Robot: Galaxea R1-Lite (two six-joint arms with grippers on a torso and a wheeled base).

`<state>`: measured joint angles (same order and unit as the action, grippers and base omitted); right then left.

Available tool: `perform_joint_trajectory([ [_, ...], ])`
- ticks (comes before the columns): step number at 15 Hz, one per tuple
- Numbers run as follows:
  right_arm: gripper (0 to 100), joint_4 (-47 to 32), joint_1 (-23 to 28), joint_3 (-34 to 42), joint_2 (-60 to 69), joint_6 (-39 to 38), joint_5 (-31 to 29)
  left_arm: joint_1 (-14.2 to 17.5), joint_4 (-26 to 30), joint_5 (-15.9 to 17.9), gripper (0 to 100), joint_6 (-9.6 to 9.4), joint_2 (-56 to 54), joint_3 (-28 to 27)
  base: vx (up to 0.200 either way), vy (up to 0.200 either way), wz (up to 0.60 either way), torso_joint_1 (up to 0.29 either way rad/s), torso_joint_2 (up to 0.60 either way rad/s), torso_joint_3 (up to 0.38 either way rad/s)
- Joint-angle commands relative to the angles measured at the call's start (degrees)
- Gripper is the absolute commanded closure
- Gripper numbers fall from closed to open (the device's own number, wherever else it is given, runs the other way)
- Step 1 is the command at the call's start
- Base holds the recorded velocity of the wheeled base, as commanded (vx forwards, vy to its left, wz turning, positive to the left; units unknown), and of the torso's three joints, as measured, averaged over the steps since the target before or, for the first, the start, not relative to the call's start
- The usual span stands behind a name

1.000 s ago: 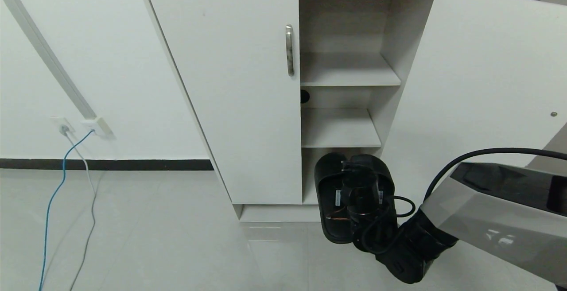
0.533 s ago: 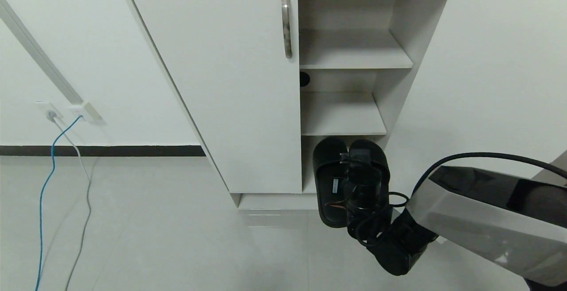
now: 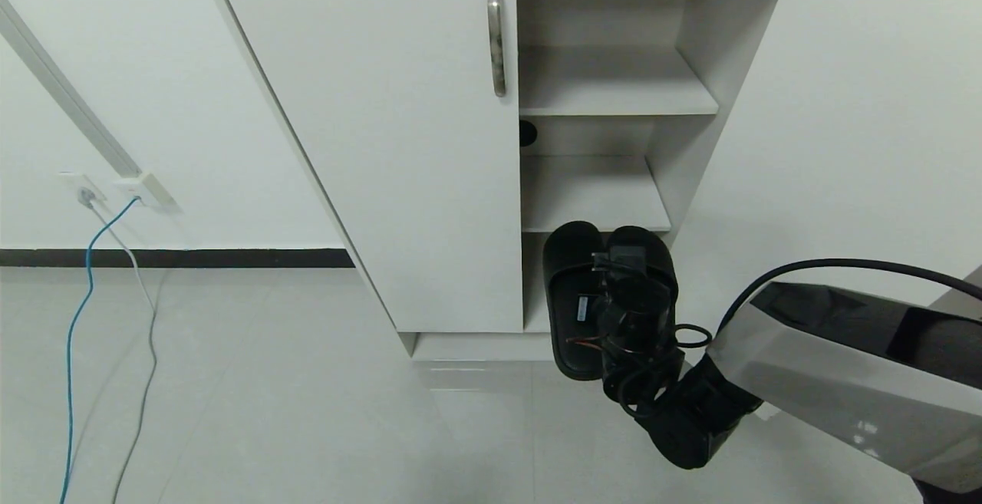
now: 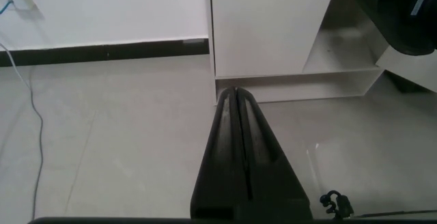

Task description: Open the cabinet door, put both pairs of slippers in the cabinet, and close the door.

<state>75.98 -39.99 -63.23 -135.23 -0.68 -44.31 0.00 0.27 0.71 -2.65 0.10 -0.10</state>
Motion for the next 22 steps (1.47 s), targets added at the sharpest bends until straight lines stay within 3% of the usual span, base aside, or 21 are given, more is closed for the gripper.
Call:
perform_joint_trajectory([
  [1, 100, 0.0, -0.1, 0.0, 0.4, 0.0, 0.0, 0.0, 0.0, 0.0, 100, 0.01, 0.0, 0.0, 0.200, 0.000, 0.00, 0.012, 0.01, 0.002],
  [11, 100, 0.0, -0.1, 0.5, -0.3, 0.1, 0.0, 0.0, 0.0, 0.0, 100, 0.01, 0.0, 0.0, 0.200, 0.000, 0.00, 0.001, 0.00, 0.002],
  [15, 100, -0.7, 1.1, -1.3, -0.3, 0.3, 2.0, 0.0, 0.0, 0.0, 100, 0.36, 0.0, 0.0, 0.000, 0.000, 0.00, 0.000, 0.00, 0.000],
  [22, 100, -17.5, 6.0, -19.0, -3.4, 0.1, 6.2, 0.0, 0.0, -0.1, 100, 0.45, 0.0, 0.0, 0.000, 0.000, 0.00, 0.000, 0.00, 0.000],
])
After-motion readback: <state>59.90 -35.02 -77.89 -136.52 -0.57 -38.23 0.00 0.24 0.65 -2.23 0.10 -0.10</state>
